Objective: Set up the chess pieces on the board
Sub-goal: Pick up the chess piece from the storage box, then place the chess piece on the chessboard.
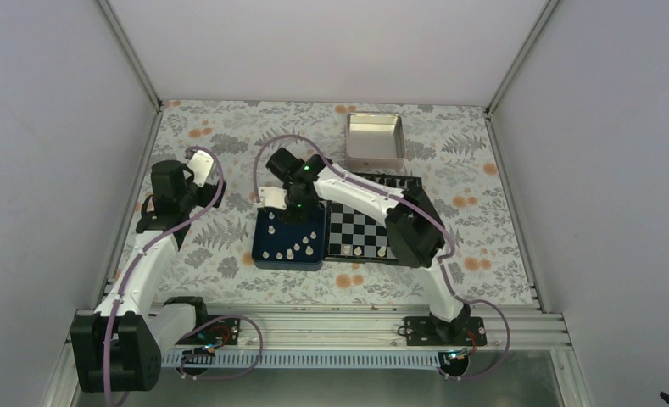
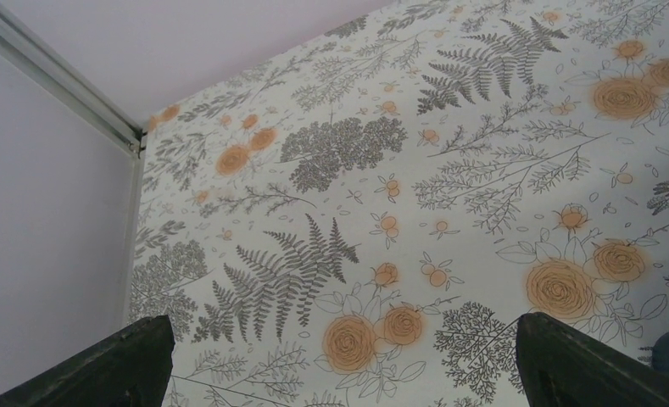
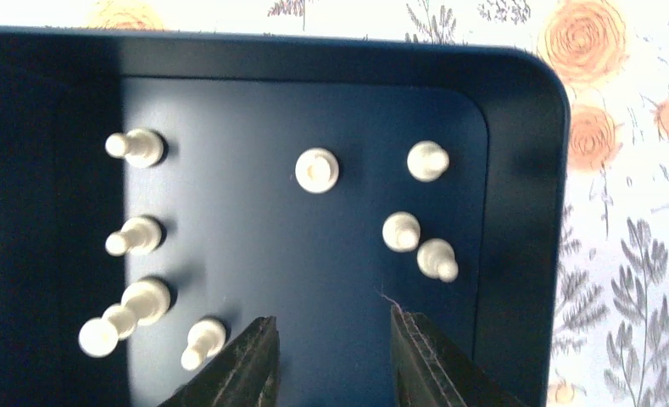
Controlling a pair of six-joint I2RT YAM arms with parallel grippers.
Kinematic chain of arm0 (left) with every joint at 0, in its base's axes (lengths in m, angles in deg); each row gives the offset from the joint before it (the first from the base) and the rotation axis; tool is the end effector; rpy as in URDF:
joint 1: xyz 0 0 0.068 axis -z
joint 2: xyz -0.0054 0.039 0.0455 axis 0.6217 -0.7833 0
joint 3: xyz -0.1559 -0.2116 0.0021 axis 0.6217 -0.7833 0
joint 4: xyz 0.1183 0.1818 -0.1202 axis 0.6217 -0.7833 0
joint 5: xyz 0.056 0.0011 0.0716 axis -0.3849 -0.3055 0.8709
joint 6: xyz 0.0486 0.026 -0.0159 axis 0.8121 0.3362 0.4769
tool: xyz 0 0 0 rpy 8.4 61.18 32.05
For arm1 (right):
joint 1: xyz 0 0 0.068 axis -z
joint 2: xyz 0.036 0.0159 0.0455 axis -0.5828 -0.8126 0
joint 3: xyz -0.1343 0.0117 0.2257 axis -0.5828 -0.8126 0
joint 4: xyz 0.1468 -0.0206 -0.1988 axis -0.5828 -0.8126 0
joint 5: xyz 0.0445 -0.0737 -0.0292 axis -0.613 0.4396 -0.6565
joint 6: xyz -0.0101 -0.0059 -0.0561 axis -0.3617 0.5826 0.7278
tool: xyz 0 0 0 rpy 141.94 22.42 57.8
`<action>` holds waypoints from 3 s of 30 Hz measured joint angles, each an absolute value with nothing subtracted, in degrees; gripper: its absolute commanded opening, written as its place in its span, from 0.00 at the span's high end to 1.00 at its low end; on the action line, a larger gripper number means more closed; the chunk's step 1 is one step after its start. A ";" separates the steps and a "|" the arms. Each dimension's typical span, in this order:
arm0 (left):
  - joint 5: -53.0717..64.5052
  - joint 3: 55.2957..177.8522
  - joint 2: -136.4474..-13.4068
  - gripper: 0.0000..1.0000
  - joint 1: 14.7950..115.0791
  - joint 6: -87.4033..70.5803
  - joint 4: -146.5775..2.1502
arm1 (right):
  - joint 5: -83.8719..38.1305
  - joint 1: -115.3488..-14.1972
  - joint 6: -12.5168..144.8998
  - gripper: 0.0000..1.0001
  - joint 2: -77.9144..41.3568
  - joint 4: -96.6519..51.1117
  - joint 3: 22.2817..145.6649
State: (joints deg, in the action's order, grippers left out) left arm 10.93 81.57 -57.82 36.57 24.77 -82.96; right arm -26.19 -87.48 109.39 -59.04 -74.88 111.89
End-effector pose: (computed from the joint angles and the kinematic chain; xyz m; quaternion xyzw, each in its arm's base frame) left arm 0.2227 0.0051 0.2452 0.1613 0.8497 0.0795 0.4957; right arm 0.2589 0.3419 0.2060 -0.6947 0.6939 0.1154 0.1502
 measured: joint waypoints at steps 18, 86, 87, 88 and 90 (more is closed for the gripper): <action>10.43 81.05 -56.73 0.00 35.91 24.77 -82.79 | -28.60 -90.02 110.57 0.60 -72.02 -77.75 123.97; 9.29 80.83 -56.60 0.00 34.36 24.75 -82.77 | -28.05 -82.80 109.56 0.94 -36.83 -66.69 74.38; 9.29 80.83 -56.67 0.00 34.36 24.77 -82.77 | -28.09 -82.80 109.54 0.94 -36.83 -66.62 74.25; 9.29 80.83 -56.73 0.00 34.36 24.75 -82.77 | -28.11 -82.80 109.54 0.94 -36.88 -66.51 74.16; 9.29 80.83 -56.80 0.00 34.36 24.75 -82.77 | -28.22 -82.80 109.50 0.94 -36.96 -66.18 74.16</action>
State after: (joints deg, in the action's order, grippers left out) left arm 9.29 80.83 -56.80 34.36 24.75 -82.77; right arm -28.22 -82.80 109.50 -36.96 -66.18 74.16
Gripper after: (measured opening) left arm 0.999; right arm 0.081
